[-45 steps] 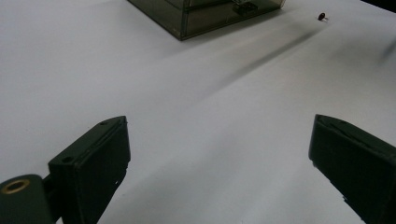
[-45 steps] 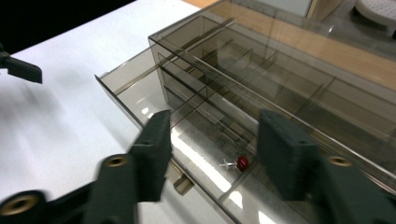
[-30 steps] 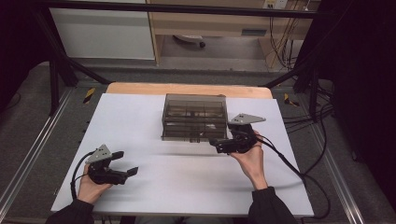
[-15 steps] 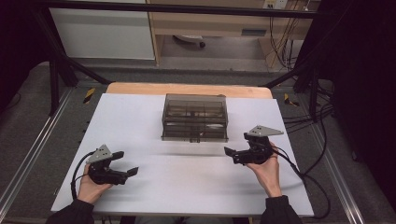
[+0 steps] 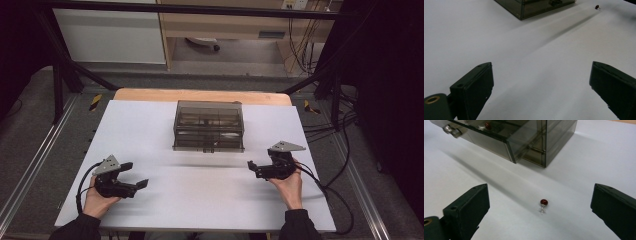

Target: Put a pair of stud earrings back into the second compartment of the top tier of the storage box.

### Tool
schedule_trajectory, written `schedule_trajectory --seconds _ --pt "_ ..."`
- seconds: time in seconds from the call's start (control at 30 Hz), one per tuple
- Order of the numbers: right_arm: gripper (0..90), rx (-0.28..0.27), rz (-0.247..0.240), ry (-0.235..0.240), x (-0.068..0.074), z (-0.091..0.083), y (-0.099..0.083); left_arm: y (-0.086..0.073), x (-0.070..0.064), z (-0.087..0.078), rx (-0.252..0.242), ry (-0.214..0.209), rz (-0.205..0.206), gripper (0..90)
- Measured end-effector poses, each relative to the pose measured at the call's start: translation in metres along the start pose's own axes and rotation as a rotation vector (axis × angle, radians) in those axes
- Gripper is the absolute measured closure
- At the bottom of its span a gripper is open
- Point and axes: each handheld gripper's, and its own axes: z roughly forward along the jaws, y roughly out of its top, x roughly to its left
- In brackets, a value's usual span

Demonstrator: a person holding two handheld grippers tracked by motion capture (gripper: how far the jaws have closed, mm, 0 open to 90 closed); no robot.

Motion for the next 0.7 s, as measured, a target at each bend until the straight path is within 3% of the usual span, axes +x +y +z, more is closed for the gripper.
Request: schedule_trajectory --seconds 0.13,0.47,0.7 --pt "9.5 0.017 0.000 -0.016 -0.002 0.006 -0.004 0.000 0.000 0.000 -0.001 -0.001 0.002 4.9" --pt "36.2 0.060 -0.013 -0.072 0.000 0.023 -0.011 0.000 0.000 0.000 -0.002 -0.002 0.003 4.9" --pt "48.5 0.081 -0.012 -0.076 0.002 0.029 -0.014 0.000 0.000 0.000 0.000 -0.003 0.003 4.9"
